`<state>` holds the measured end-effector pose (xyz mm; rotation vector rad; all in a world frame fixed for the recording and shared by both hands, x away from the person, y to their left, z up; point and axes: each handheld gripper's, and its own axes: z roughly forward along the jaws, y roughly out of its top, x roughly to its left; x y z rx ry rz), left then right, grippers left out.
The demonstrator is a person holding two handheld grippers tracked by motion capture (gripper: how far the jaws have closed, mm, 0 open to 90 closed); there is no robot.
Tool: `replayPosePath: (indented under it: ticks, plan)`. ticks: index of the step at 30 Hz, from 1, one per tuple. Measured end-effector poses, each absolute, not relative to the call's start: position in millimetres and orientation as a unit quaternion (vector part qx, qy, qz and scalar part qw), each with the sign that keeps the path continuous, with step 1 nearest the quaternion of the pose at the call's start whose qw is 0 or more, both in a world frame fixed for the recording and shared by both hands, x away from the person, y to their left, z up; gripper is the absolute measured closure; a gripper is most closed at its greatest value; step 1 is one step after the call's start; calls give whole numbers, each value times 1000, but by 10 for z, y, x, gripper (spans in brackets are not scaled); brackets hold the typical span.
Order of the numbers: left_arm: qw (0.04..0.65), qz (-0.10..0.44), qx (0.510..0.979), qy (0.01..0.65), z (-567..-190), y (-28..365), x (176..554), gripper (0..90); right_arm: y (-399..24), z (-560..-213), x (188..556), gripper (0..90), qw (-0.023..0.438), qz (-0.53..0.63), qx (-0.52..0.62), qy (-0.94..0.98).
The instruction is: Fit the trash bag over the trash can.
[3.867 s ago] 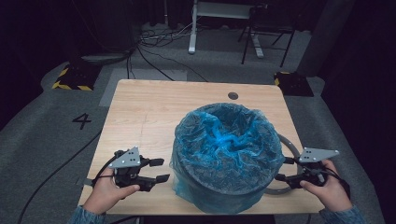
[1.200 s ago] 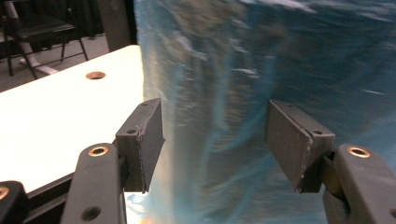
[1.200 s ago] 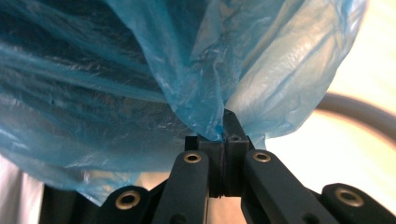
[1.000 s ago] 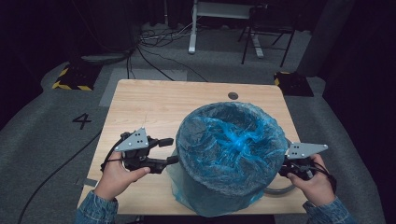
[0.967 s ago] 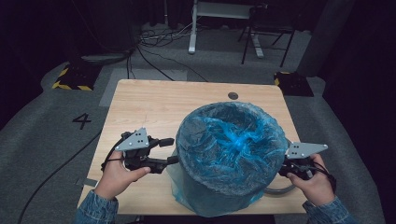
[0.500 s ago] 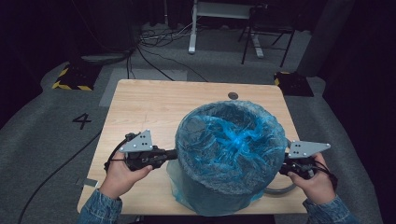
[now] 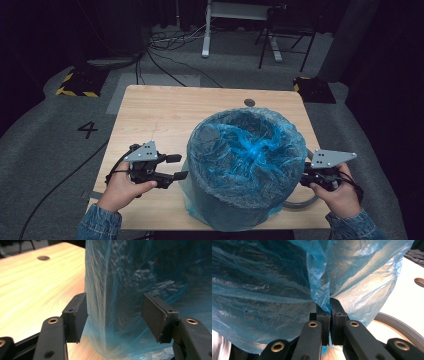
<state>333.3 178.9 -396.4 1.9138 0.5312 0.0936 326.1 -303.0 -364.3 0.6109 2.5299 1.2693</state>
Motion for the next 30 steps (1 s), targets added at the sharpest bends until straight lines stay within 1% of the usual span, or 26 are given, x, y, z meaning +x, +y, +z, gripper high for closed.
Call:
replayPosePath:
  ticks: [4,7,8,10,11,13,14,17,20,24,26,30]
  plan:
    - [537,23,817,210,-3996,1704,3403,382,-3012,-3629,3264,873,121,437,204,868]
    - [535,21,820,204,-3992,1682,3446,436,-3014,-3631,3271,874,121,437,203,868]
    - [533,20,822,201,-3990,1681,3455,491,-3015,-3633,3271,874,121,438,202,868]
    - [524,12,828,199,-3979,1673,3451,660,-3015,-3635,3269,878,121,438,201,868]
    - [521,12,830,198,-3971,1668,3448,722,-3015,-3637,3267,882,120,438,201,868]
    - [514,15,835,196,-3956,1662,3435,876,-3014,-3639,3262,891,121,439,200,868]
    - [511,23,836,199,-3954,1661,3432,900,-3014,-3639,3262,895,121,439,200,867]
    - [503,36,838,210,-3962,1674,3429,900,-3008,-3643,3266,899,121,440,201,867]
    - [491,33,842,220,-4035,1675,3426,900,-2989,-3679,3277,900,113,434,204,870]
    - [460,35,858,226,-4168,1630,3431,900,-2945,-3809,3318,900,93,419,208,879]
    - [459,23,858,229,-4237,1598,3436,900,-2920,-3888,3335,900,82,411,211,883]
    - [419,21,879,227,-4370,1506,3461,900,-2887,-4014,3364,900,72,396,215,890]
